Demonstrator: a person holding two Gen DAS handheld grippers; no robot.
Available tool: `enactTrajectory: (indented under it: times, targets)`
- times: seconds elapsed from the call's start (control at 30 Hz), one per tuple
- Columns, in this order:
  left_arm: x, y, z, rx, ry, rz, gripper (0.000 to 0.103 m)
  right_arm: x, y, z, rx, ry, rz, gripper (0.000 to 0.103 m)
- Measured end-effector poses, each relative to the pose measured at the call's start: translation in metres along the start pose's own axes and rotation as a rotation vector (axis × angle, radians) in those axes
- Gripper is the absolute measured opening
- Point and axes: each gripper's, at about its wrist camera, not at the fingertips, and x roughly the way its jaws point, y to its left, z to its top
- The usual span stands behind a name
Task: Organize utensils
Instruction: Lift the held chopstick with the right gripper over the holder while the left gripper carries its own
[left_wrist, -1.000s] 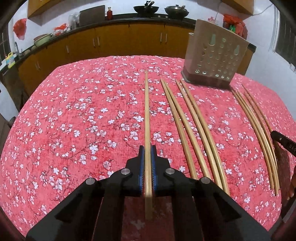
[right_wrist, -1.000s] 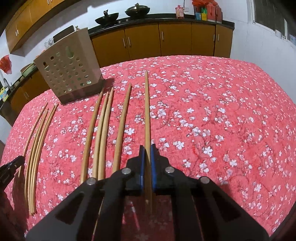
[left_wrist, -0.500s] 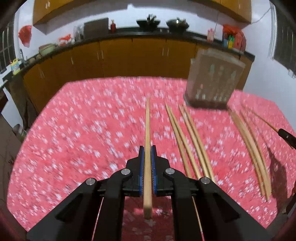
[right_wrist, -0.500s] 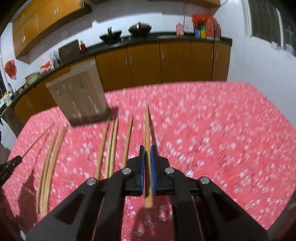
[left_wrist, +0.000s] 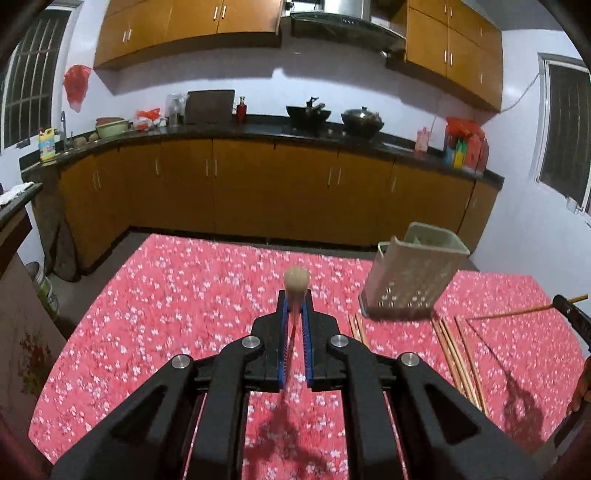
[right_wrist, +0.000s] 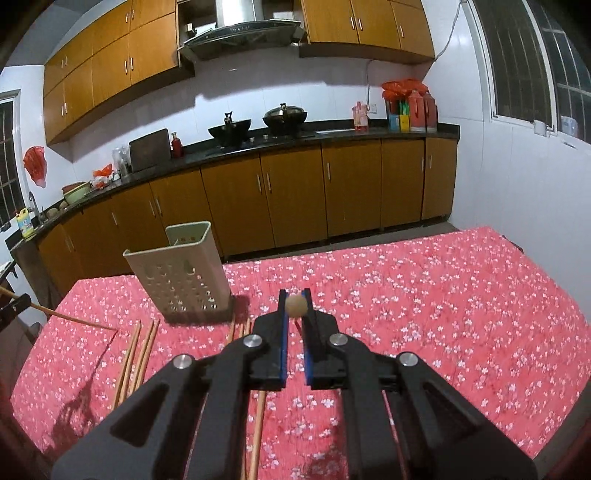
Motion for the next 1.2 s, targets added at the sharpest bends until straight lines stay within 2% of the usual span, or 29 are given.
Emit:
enactTrajectory:
  times: [0.13, 0.27, 0.43, 0.53, 0.67, 0.77, 0.9, 1.07, 1.2]
  targets:
    - [0.0, -0.001, 0.011, -0.002, -0.025, 0.006, 0.007, -0.001, 0.002, 0.012, -0.001, -0.03, 0.001, 0.007]
    - [-0.006, -0.004, 0.037, 0.007, -0.077, -0.003, 0.007, -0.014, 0.005, 0.046, 0.005, -0.108, 0.036, 0.007]
    - [-0.022, -0.019, 0.077, 0.026, -0.176, -0.02, 0.007, -0.04, 0.009, 0.1, 0.035, -0.229, 0.111, 0.007]
    - [-0.031, -0.035, 0.105, 0.015, -0.241, -0.059, 0.007, -0.052, 0.016, 0.128, 0.068, -0.293, 0.181, 0.007]
    - [-0.034, -0.058, 0.129, 0.0, -0.316, -0.099, 0.007, -0.055, 0.036, 0.15, 0.058, -0.372, 0.235, 0.007]
    - [-0.027, -0.075, 0.137, -0.016, -0.338, -0.142, 0.007, -0.04, 0.049, 0.156, 0.048, -0.372, 0.254, 0.007]
    - [-0.011, -0.094, 0.135, -0.002, -0.34, -0.16, 0.007, -0.012, 0.062, 0.155, 0.035, -0.342, 0.252, 0.007]
    - [0.015, -0.107, 0.121, 0.007, -0.296, -0.175, 0.007, 0.025, 0.066, 0.145, 0.023, -0.275, 0.231, 0.007]
    - [0.035, -0.112, 0.111, 0.021, -0.255, -0.168, 0.007, 0.04, 0.072, 0.134, 0.013, -0.236, 0.225, 0.008]
